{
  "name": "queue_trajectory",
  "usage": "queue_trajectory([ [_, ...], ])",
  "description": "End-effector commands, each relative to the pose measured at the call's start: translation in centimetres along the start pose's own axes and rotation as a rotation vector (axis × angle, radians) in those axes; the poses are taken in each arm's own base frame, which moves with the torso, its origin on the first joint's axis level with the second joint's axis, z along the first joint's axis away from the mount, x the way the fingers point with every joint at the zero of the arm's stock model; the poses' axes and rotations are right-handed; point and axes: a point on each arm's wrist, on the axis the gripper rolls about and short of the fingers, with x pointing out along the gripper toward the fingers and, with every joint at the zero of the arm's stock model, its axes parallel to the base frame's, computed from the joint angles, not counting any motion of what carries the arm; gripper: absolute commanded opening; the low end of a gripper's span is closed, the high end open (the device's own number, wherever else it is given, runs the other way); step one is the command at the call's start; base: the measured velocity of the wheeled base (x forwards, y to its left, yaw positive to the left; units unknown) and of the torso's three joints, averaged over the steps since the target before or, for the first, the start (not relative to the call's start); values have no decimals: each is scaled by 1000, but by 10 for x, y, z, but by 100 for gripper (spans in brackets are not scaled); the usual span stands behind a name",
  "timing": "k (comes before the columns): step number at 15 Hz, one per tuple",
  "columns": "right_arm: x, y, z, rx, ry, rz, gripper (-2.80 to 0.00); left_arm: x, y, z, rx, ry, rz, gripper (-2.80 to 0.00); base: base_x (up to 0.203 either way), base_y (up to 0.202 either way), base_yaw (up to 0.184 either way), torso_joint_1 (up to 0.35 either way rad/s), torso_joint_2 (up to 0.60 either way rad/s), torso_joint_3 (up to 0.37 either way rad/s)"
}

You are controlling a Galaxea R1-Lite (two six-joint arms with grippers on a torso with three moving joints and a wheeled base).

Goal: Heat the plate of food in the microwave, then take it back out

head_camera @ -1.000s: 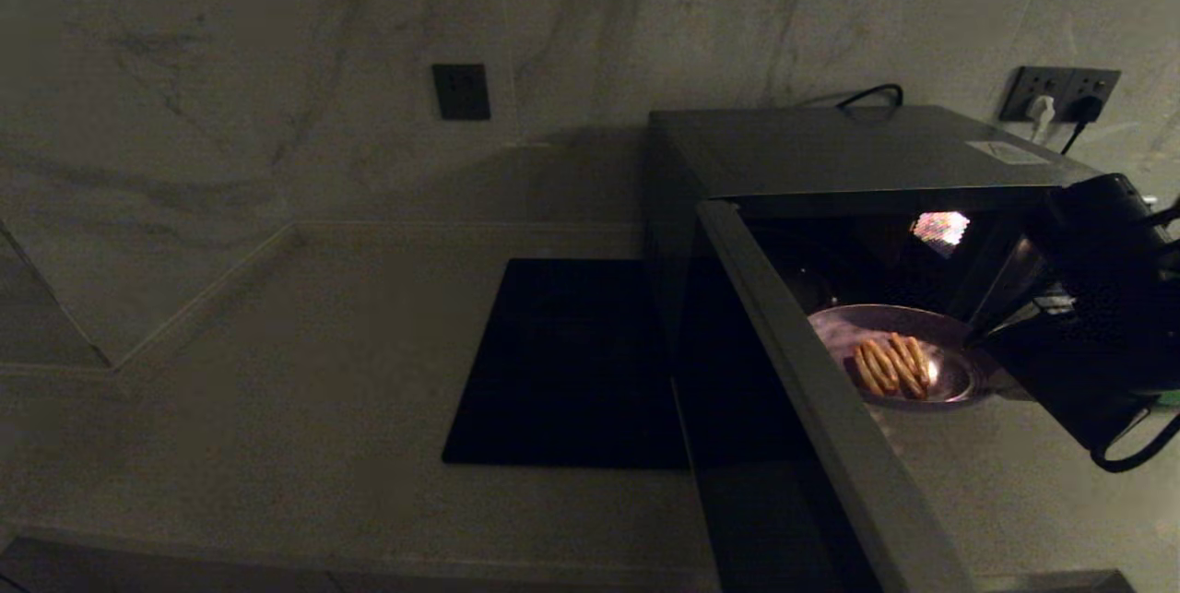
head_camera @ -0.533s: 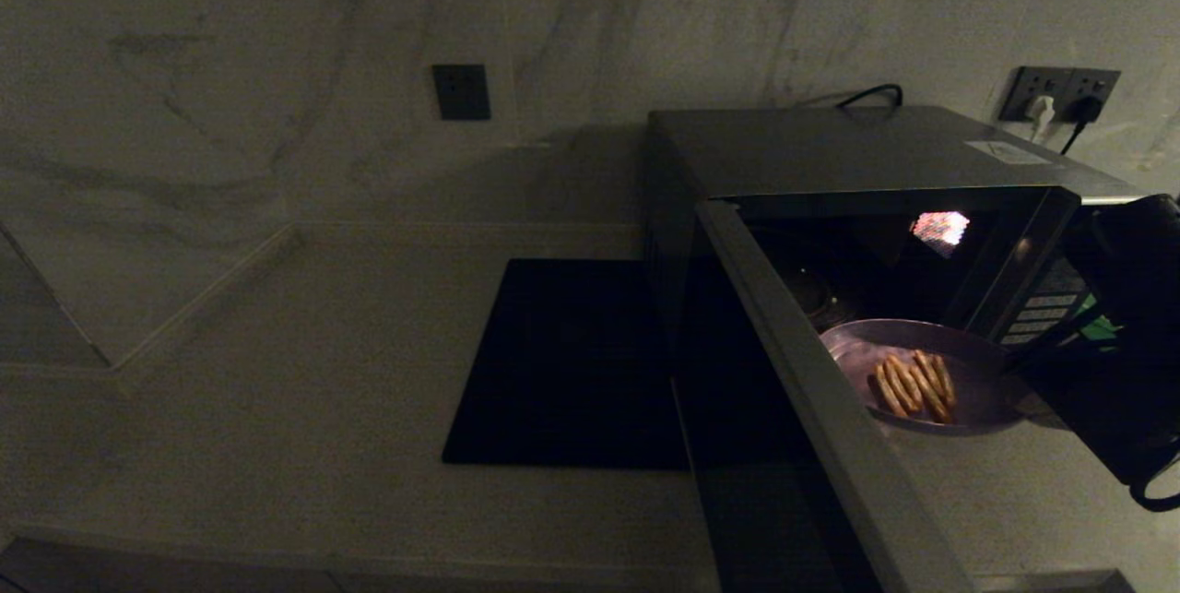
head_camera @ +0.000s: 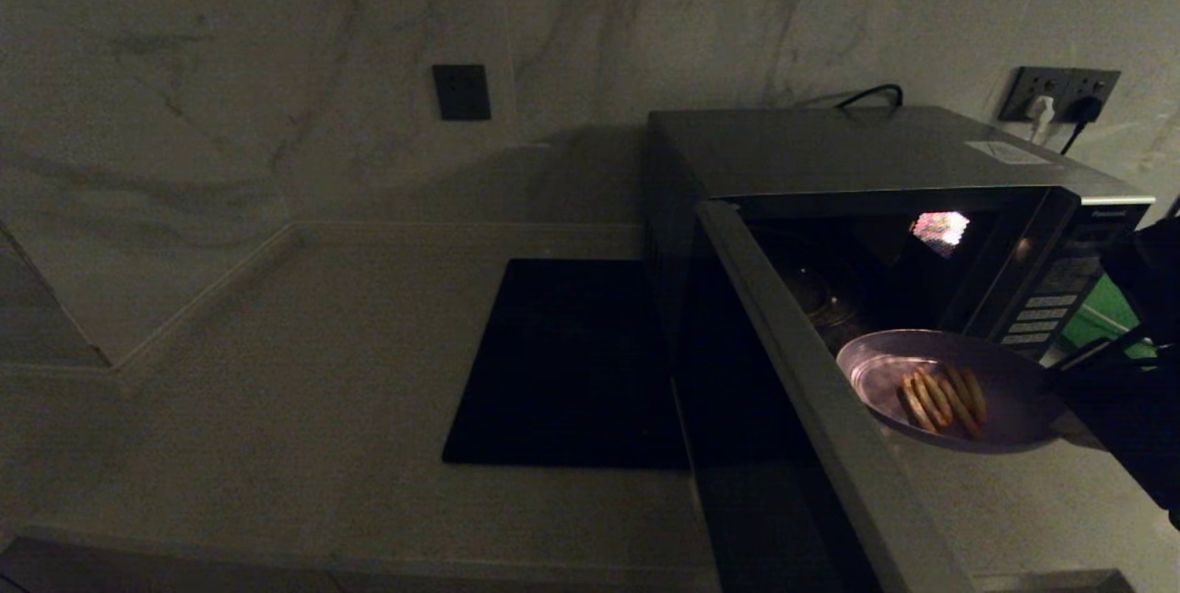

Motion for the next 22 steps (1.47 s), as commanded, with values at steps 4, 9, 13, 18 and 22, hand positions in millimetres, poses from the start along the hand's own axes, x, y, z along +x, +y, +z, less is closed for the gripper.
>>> queue_trajectory([
  [4,8,-11,8,44,-21,-55,-280,0,0,0,-1,-2,0,-280,0,0,0,0,0,0],
  [9,14,-21,20,87,-46,-96,-280,0,0,0,-1,-2,0,-280,0,0,0,0,0,0],
  [13,14,-26,33,115,-82,-102,-280,0,0,0,-1,-2,0,-280,0,0,0,0,0,0],
  [18,27,-39,57,155,-145,-124,-280,0,0,0,-1,-2,0,-280,0,0,0,0,0,0],
  [22,43,-49,81,192,-180,-136,-280,0,0,0,-1,-2,0,-280,0,0,0,0,0,0],
])
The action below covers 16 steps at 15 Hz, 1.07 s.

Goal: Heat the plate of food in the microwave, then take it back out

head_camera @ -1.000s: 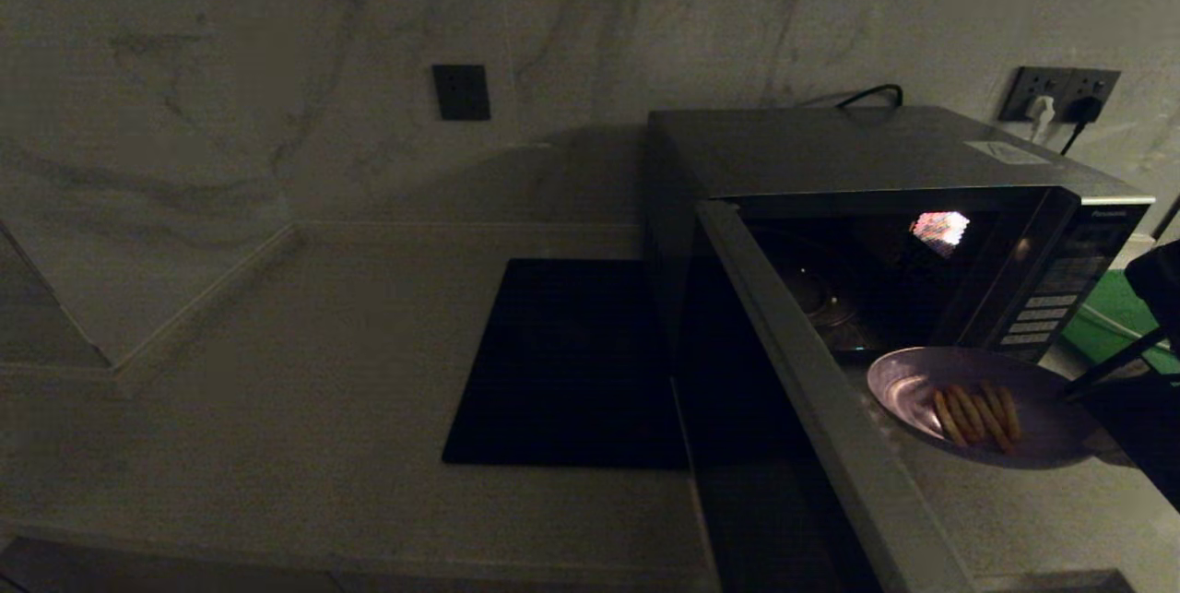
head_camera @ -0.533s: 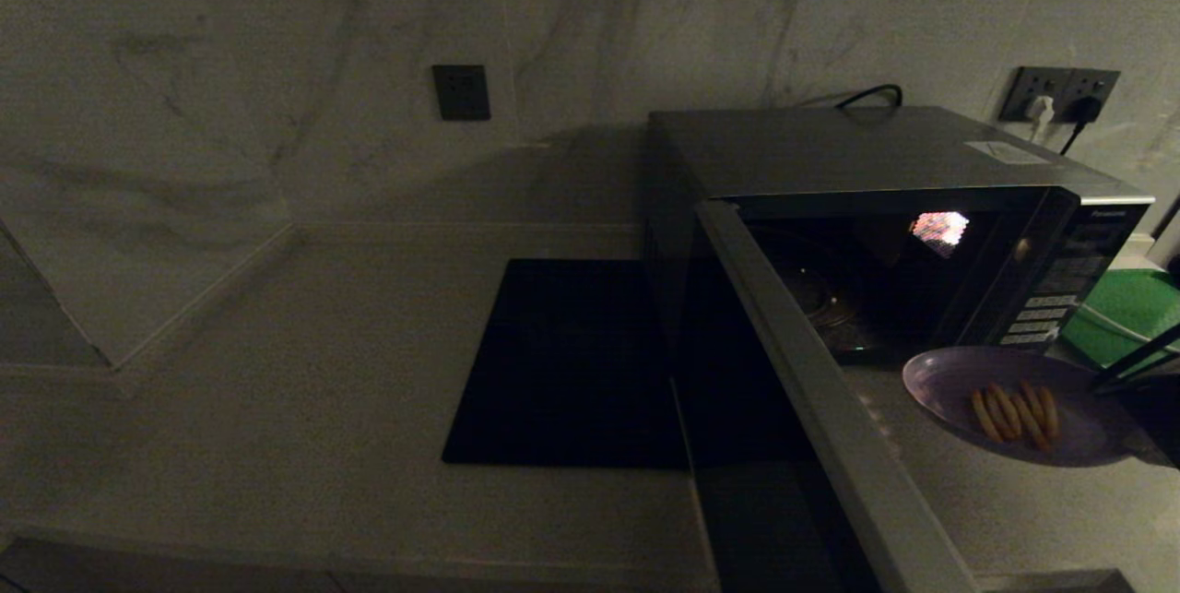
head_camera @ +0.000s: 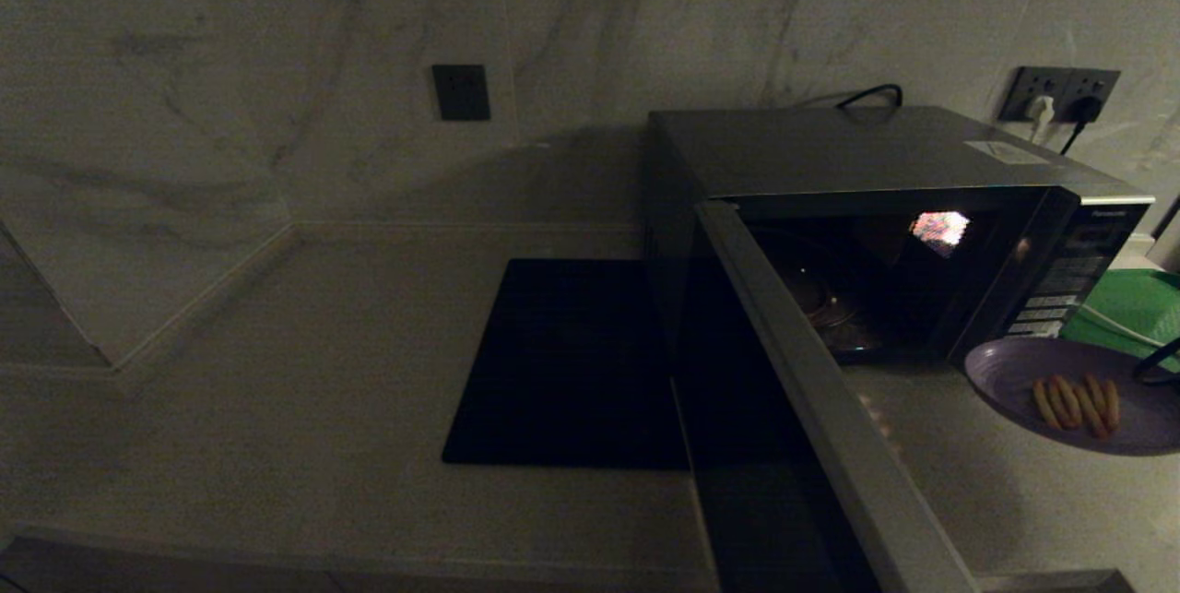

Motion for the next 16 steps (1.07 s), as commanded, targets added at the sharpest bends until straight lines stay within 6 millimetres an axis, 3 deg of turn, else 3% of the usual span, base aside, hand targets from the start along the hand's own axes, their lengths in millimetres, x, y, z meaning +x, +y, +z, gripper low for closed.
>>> queue_trajectory([
  [1,17,-4,11,27,-22,-43,-280,0,0,0,-1,-2,0,-280,0,0,0,0,0,0],
  [10,82,-27,54,89,-71,-72,-280,0,0,0,-1,-2,0,-280,0,0,0,0,0,0],
  [16,106,-37,60,112,-49,-101,-280,0,0,0,-1,-3,0,-280,0,0,0,0,0,0],
])
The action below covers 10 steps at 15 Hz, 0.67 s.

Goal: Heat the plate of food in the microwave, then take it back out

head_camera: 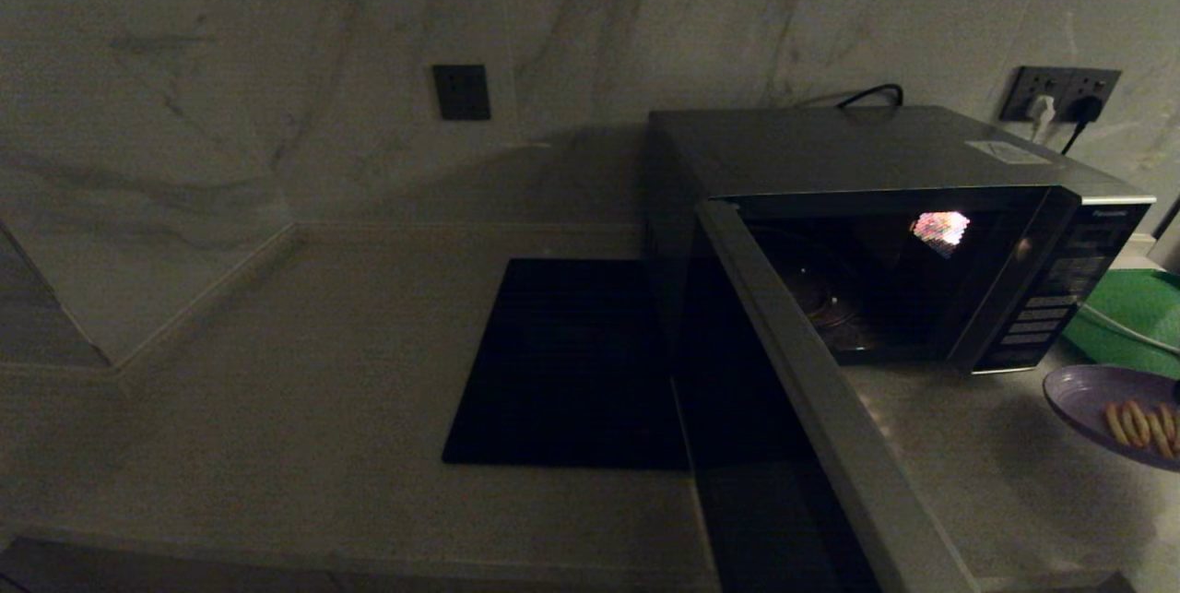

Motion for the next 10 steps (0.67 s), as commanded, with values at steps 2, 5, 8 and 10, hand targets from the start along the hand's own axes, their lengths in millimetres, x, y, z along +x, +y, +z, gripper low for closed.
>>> queue_trajectory([
  [2,15,-6,1,13,11,-39,-280,0,0,0,-1,-2,0,-280,0,0,0,0,0,0],
  [5,27,-15,2,8,15,-66,-280,0,0,0,-1,-2,0,-280,0,0,0,0,0,0],
  [8,37,-24,4,-14,29,-73,-280,0,0,0,-1,-2,0,-280,0,0,0,0,0,0],
  [10,41,-30,6,-17,39,-88,-280,0,0,0,-1,-2,0,-280,0,0,0,0,0,0],
])
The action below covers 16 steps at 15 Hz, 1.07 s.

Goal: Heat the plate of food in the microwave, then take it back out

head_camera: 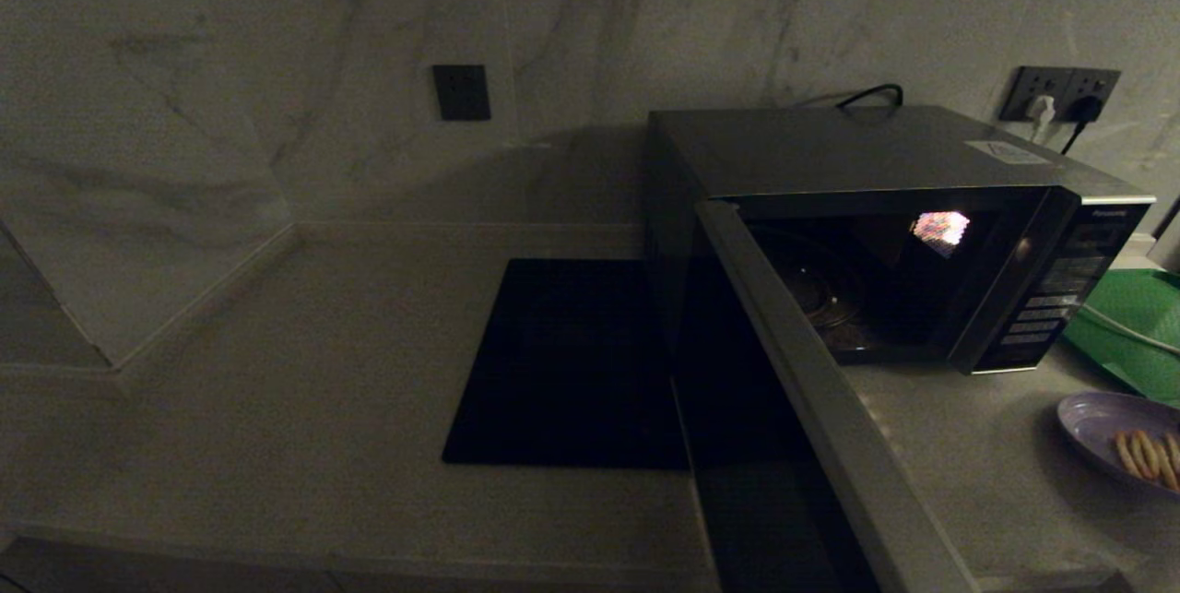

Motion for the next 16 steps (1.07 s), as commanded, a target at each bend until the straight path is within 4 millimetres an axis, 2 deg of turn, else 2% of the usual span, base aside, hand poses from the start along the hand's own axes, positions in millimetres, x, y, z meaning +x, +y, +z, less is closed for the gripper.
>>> queue_trajectory([
  [1,6,-6,1,13,19,-15,-280,0,0,0,-1,-2,0,-280,0,0,0,0,0,0],
  [5,9,-8,3,13,29,-11,-280,0,0,0,-1,-2,0,-280,0,0,0,0,0,0],
  [6,9,-9,4,15,28,-13,0,0,0,0,-1,-2,0,-280,0,0,0,0,0,0],
  [12,6,-9,6,20,23,-5,0,0,0,0,-1,-2,0,-280,0,0,0,0,0,0],
  [14,-1,-7,8,15,7,11,0,0,0,0,-1,-2,0,-280,0,0,0,0,0,0],
  [16,-16,-5,13,15,-23,50,0,0,0,0,-1,-2,0,-280,0,0,0,0,0,0],
])
